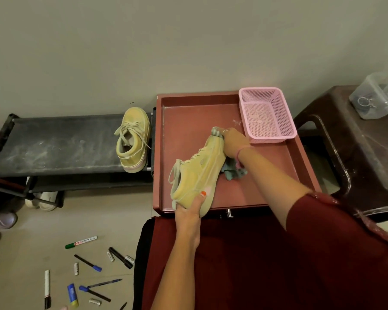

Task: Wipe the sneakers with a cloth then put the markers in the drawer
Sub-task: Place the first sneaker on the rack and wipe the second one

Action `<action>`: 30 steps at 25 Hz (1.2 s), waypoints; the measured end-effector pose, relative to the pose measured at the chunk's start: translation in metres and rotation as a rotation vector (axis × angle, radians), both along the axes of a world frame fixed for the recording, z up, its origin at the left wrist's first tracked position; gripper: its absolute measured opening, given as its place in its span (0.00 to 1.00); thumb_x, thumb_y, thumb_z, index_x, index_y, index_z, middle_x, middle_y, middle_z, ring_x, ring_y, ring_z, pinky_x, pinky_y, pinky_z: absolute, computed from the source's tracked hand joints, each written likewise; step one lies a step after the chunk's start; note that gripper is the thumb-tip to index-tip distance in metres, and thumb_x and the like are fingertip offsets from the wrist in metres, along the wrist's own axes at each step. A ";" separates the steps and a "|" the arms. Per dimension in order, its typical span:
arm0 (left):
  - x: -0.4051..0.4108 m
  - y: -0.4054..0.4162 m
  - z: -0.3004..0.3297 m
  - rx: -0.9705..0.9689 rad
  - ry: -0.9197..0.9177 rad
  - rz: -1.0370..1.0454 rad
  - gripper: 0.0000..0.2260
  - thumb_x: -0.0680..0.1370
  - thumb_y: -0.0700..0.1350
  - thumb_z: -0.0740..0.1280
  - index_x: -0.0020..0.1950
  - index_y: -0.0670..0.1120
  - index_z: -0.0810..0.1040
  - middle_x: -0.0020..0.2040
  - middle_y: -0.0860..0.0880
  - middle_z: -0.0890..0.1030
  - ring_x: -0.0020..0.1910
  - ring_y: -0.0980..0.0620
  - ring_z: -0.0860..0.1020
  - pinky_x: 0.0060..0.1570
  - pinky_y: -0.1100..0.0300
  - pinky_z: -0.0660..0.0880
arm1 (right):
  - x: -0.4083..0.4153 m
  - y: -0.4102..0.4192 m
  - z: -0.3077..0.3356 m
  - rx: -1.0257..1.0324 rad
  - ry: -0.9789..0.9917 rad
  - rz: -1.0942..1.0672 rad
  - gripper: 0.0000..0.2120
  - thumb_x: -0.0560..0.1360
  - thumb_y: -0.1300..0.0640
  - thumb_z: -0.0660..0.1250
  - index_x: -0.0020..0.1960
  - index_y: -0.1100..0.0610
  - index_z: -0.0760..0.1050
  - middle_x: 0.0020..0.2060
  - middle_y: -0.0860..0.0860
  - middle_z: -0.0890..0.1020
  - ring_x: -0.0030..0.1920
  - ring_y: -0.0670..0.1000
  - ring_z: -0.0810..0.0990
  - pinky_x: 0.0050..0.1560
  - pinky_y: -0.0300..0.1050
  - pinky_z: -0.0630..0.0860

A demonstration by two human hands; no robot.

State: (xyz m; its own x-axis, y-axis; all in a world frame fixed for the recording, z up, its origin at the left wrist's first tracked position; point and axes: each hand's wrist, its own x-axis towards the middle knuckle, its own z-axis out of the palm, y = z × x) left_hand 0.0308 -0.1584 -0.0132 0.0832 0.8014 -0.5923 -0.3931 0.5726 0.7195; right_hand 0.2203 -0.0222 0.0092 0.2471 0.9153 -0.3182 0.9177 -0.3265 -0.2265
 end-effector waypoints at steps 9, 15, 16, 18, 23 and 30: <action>0.004 0.005 0.008 -0.042 -0.150 0.108 0.12 0.81 0.47 0.63 0.64 0.51 0.74 0.56 0.48 0.83 0.54 0.51 0.82 0.57 0.51 0.77 | -0.073 -0.115 0.021 0.190 0.121 0.059 0.33 0.74 0.71 0.55 0.77 0.54 0.53 0.77 0.51 0.53 0.68 0.57 0.64 0.67 0.43 0.62; 0.001 0.004 0.012 -0.085 -0.142 0.082 0.15 0.81 0.53 0.60 0.64 0.47 0.75 0.53 0.48 0.85 0.51 0.52 0.83 0.48 0.56 0.79 | -0.086 -0.150 0.030 0.174 0.243 0.102 0.33 0.75 0.71 0.57 0.75 0.49 0.59 0.75 0.46 0.59 0.68 0.54 0.64 0.66 0.40 0.63; 0.001 0.004 0.014 -0.084 -0.141 0.079 0.15 0.82 0.52 0.60 0.64 0.47 0.75 0.51 0.50 0.85 0.49 0.54 0.84 0.47 0.57 0.79 | -0.086 -0.151 0.031 0.141 0.227 0.119 0.34 0.74 0.71 0.60 0.76 0.49 0.58 0.75 0.46 0.58 0.68 0.53 0.63 0.65 0.40 0.64; 0.002 0.003 0.015 -0.080 -0.149 0.086 0.12 0.82 0.49 0.61 0.63 0.48 0.75 0.50 0.51 0.85 0.48 0.55 0.84 0.50 0.55 0.78 | -0.080 -0.147 0.030 0.089 0.184 0.151 0.38 0.71 0.70 0.66 0.76 0.52 0.56 0.76 0.46 0.56 0.69 0.53 0.61 0.61 0.44 0.71; 0.003 0.005 0.012 -0.137 -0.214 0.128 0.12 0.81 0.49 0.62 0.64 0.52 0.72 0.60 0.48 0.81 0.60 0.49 0.78 0.63 0.45 0.73 | -0.062 -0.107 0.013 0.243 -0.100 0.223 0.29 0.74 0.69 0.64 0.73 0.56 0.65 0.73 0.53 0.65 0.69 0.60 0.67 0.51 0.54 0.80; 0.003 0.005 0.013 -0.105 -0.173 0.119 0.08 0.81 0.48 0.62 0.60 0.52 0.74 0.54 0.50 0.83 0.52 0.53 0.81 0.56 0.54 0.77 | -0.064 -0.064 0.023 0.169 -0.122 0.138 0.27 0.79 0.67 0.55 0.76 0.56 0.57 0.77 0.52 0.53 0.71 0.59 0.60 0.66 0.51 0.69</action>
